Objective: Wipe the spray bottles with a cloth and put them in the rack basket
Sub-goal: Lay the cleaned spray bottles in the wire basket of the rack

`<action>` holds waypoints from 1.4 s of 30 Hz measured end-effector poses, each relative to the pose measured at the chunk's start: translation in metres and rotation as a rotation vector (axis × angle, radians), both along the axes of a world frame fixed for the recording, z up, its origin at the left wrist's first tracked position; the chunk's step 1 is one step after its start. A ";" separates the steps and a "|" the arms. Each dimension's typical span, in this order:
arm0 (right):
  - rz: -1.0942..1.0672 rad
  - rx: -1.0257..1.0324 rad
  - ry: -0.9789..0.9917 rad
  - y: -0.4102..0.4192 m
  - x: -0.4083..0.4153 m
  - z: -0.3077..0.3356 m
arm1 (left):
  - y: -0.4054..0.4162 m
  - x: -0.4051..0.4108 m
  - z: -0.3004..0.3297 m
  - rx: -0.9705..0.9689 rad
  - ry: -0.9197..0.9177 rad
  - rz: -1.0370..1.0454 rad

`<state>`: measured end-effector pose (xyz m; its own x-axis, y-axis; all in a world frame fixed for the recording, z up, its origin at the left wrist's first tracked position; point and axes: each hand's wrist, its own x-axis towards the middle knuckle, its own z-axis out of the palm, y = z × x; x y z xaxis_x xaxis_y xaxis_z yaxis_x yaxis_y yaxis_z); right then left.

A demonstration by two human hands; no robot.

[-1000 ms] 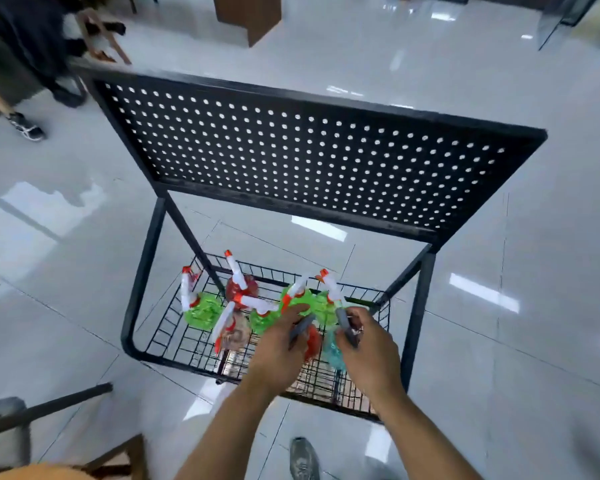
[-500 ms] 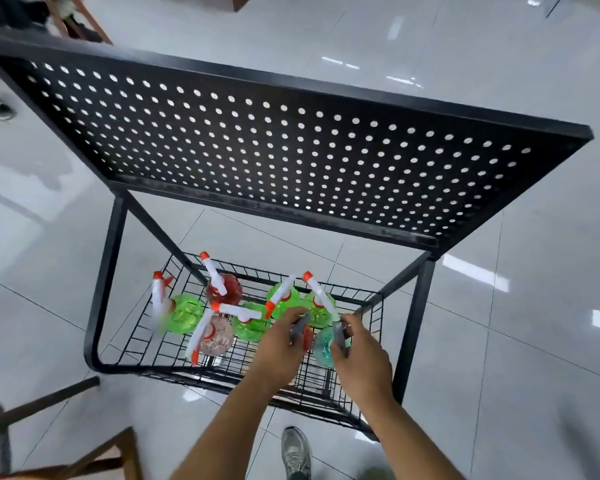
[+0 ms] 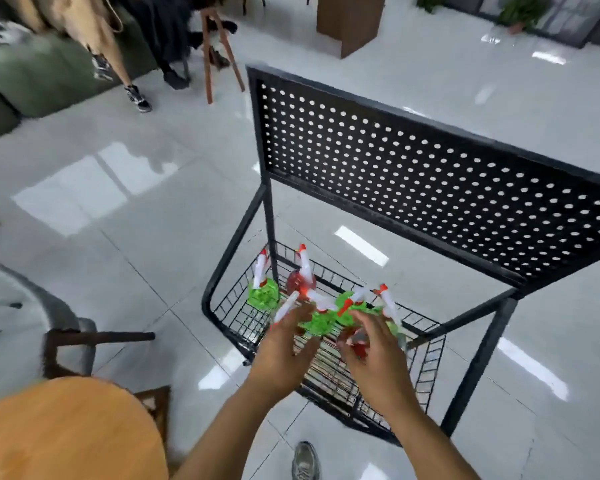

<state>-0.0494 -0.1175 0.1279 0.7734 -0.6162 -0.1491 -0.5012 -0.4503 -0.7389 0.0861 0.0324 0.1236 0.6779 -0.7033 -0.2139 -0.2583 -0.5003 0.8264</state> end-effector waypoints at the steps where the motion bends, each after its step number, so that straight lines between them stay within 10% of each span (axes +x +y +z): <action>1: 0.061 -0.010 -0.004 0.016 0.009 0.004 | 0.024 0.003 0.005 -0.014 -0.002 0.048; 21: 0.932 0.018 0.036 0.431 0.040 -0.015 | 0.518 -0.137 -0.009 -0.042 0.014 0.932; 42: 1.141 -0.448 0.390 0.476 0.035 -0.093 | 0.500 -0.183 -0.113 0.256 0.242 0.670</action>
